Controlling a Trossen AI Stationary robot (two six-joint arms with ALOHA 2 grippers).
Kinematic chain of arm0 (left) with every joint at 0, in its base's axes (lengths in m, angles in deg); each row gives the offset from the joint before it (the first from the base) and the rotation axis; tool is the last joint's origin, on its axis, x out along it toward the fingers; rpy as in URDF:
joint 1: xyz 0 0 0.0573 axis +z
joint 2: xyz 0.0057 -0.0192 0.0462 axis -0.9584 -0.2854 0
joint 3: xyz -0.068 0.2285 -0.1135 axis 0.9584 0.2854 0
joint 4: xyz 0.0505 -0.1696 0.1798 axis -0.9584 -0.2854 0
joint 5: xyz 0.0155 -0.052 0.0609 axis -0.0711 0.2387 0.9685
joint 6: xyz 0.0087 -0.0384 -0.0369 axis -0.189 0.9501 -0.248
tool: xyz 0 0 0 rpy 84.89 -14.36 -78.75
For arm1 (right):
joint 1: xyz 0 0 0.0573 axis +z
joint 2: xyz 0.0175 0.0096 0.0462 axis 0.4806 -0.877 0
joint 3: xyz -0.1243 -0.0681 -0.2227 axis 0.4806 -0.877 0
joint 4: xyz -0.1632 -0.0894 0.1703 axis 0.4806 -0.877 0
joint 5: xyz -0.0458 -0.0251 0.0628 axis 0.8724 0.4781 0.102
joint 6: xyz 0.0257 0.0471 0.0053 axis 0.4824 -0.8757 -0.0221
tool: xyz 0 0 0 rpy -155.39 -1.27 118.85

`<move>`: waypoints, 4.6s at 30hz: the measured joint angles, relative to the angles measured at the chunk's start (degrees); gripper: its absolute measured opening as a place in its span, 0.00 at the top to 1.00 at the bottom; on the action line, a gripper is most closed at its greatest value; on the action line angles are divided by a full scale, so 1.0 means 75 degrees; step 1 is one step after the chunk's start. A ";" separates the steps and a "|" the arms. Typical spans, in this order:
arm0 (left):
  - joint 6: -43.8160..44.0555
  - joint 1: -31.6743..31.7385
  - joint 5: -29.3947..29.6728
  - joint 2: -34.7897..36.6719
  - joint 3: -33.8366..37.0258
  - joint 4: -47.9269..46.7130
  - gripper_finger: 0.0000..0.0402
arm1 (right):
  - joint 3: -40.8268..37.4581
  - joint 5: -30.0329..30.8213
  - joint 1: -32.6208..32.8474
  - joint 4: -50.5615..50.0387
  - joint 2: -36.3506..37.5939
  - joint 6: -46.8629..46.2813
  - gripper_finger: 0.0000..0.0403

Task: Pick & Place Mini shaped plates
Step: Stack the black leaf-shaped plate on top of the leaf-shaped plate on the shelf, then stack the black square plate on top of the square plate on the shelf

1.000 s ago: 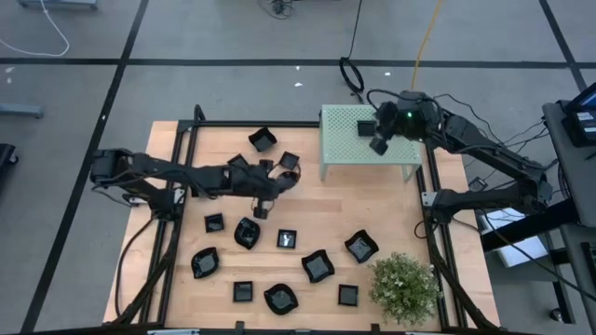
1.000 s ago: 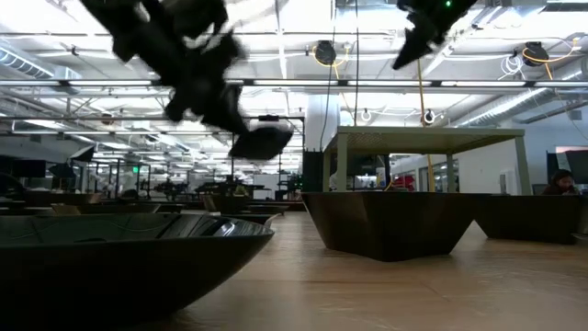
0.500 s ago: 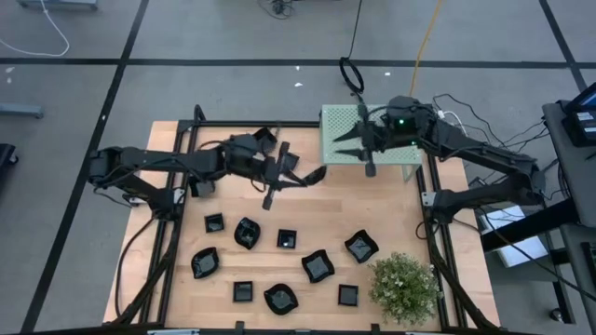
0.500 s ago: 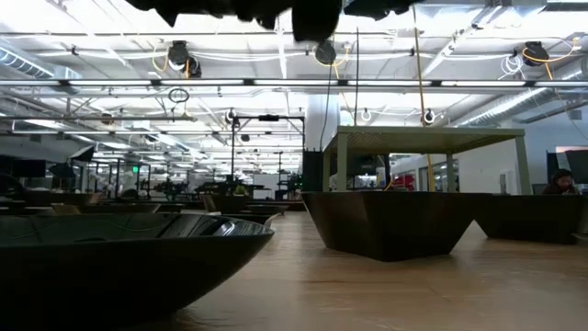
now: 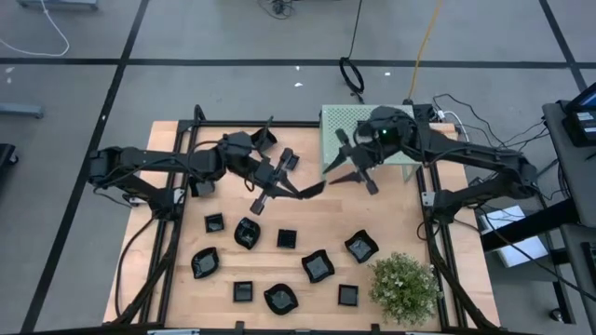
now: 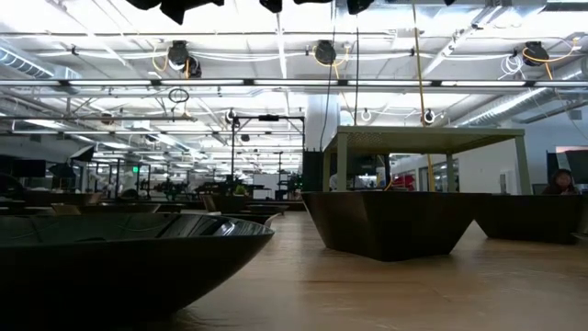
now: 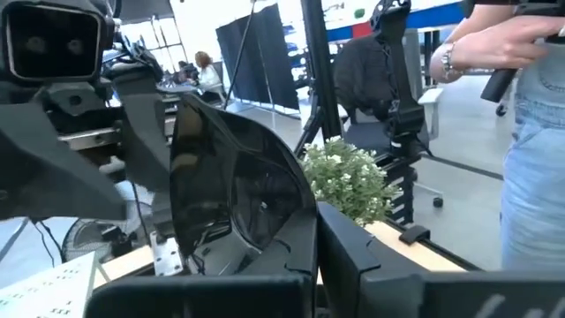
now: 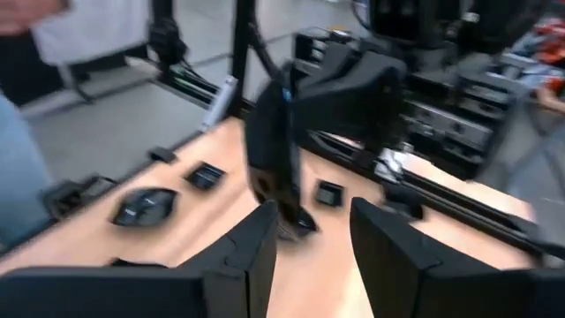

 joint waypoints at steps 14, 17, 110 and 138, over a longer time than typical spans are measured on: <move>-0.0009 -0.0030 0.0002 0.0001 0.0003 0.0035 0.97 | 0.0000 -0.1233 0.0385 0.0905 -0.0536 -0.0854 0.77; -0.0009 -0.0033 0.0003 0.0000 0.0003 0.0044 0.98 | 0.0000 -0.1372 0.0382 0.0915 -0.0531 -0.0978 0.83; 0.2130 0.0693 0.8434 0.0009 0.0006 0.0801 0.30 | 0.1029 0.9058 -0.3368 -0.6352 -0.0945 -0.3448 0.88; 0.3542 0.0693 0.6625 -0.0003 0.0003 -0.4917 0.30 | 0.1023 0.8213 -0.2967 -0.5203 0.0840 -0.2976 0.71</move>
